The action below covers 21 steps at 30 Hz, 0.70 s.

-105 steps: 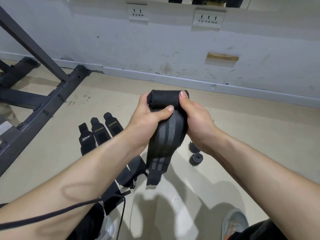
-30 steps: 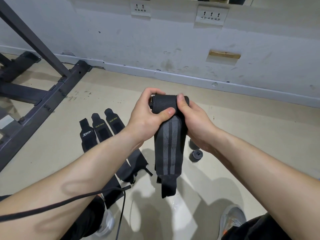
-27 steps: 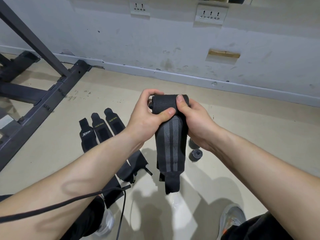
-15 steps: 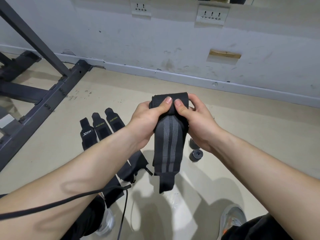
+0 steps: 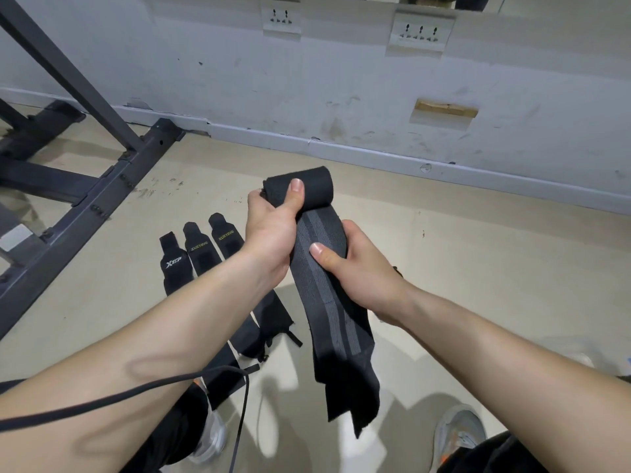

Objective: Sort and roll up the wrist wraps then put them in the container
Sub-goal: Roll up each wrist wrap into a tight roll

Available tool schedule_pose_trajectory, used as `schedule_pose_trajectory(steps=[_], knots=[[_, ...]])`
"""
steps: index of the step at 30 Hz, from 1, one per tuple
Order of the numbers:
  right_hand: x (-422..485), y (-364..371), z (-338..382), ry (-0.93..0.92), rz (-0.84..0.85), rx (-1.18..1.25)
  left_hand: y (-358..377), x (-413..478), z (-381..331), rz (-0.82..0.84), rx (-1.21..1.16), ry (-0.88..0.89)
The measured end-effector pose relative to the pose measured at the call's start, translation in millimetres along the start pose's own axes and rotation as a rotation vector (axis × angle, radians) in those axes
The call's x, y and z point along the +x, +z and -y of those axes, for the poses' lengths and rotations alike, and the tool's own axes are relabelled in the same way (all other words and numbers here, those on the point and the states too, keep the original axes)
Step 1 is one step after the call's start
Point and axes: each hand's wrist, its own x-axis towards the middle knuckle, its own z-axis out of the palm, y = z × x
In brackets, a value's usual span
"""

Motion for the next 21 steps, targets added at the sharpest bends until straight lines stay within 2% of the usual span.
schedule_pose_trajectory(steps=[4,7,9,14,18,21], knots=[[0.4,-3.1,2.6,0.037,0.003,0.061,-2.3,1.5,1.1,0.076,0.127,0.09],[-0.8,-13.8,15.5,0.104,0.054,0.14,-4.6,1.4,1.9,0.178,0.13,0.131],[-2.1,-19.3,23.3,0.131,0.009,0.142,-4.6,-1.4,3.1,0.25,0.114,0.152],[3.4,-25.9,27.2,0.062,-0.096,0.139,-2.9,-6.3,8.3,0.361,0.167,0.222],[7.9,-25.7,21.4,-0.026,-0.155,0.153,-5.2,-8.0,11.3,0.371,0.239,0.272],[8.9,-24.9,18.8,-0.059,-0.163,0.204,-5.0,-8.7,12.3,0.392,0.238,0.205]])
